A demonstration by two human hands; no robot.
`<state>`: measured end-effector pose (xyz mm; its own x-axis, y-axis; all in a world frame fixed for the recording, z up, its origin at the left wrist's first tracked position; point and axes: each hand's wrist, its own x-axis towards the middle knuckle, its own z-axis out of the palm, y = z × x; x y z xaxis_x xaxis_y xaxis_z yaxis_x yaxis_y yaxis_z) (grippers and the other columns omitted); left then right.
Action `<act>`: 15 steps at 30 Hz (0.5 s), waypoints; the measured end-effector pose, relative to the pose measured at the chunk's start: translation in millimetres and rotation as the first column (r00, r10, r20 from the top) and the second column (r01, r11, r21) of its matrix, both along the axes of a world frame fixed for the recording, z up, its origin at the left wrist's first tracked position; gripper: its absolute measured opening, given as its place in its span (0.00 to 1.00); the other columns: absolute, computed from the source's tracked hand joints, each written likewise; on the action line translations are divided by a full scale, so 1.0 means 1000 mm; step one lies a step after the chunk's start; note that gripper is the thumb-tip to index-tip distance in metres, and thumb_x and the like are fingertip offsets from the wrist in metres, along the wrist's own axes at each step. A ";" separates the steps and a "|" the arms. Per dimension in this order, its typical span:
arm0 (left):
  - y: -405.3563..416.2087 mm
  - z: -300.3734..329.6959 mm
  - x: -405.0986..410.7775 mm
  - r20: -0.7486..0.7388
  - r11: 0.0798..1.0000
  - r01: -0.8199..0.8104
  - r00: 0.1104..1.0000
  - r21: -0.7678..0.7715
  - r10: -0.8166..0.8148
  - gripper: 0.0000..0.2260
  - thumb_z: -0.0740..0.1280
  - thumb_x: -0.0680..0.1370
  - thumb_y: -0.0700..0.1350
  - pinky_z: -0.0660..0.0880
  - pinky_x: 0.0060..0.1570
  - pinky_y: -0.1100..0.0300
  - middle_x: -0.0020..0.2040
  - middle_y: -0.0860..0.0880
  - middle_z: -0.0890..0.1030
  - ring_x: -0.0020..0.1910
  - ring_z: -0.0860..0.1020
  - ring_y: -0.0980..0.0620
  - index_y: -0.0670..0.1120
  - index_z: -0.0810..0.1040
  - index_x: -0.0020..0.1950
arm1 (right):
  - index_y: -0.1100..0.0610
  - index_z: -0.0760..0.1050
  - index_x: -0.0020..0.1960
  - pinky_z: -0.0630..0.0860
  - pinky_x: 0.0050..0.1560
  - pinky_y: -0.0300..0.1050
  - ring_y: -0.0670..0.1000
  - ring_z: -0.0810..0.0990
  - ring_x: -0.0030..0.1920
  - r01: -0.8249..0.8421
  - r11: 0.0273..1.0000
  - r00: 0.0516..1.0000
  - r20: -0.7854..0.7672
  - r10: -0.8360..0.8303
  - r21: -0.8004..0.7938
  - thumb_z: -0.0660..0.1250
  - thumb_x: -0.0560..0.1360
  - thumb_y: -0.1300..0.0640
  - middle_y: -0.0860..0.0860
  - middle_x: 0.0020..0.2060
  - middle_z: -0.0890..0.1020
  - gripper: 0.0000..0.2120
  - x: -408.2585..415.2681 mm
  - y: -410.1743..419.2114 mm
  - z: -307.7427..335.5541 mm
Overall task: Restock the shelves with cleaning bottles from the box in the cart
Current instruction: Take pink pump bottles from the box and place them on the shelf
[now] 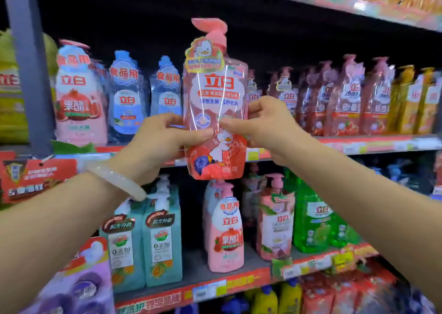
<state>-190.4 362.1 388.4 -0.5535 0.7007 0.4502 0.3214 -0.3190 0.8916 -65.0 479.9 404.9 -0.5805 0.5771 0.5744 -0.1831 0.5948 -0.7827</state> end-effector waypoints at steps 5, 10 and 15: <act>0.083 0.042 0.004 -0.023 0.999 -0.033 0.999 0.001 0.033 0.10 0.74 0.69 0.38 0.73 0.25 0.69 0.42 0.46 0.83 0.31 0.82 0.55 0.42 0.78 0.48 | 0.73 0.74 0.54 0.78 0.51 0.65 0.62 0.83 0.49 0.029 0.997 0.999 -0.042 -0.032 -0.066 0.77 0.66 0.61 0.68 0.52 0.81 0.23 -0.007 0.073 0.041; 0.163 0.058 -0.001 -0.057 0.998 -0.060 0.997 0.004 0.060 0.14 0.74 0.70 0.38 0.75 0.27 0.68 0.44 0.46 0.83 0.34 0.82 0.55 0.40 0.78 0.55 | 0.69 0.75 0.54 0.79 0.51 0.62 0.60 0.83 0.49 0.053 0.996 0.997 -0.050 -0.056 -0.066 0.75 0.68 0.63 0.63 0.49 0.83 0.18 -0.011 0.150 0.057; 0.233 0.055 -0.012 -0.139 0.996 -0.070 0.988 -0.061 0.061 0.13 0.71 0.73 0.38 0.77 0.33 0.71 0.51 0.44 0.82 0.41 0.80 0.55 0.41 0.77 0.57 | 0.61 0.75 0.41 0.77 0.28 0.36 0.51 0.82 0.37 0.040 0.998 0.998 -0.054 -0.043 -0.048 0.74 0.68 0.66 0.53 0.37 0.81 0.08 -0.023 0.223 0.052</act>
<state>-201.9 595.3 443.1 -0.5350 0.6959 0.4790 0.4603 -0.2354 0.8560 -87.6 703.1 457.2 -0.5242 0.6268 0.5765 -0.2024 0.5659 -0.7992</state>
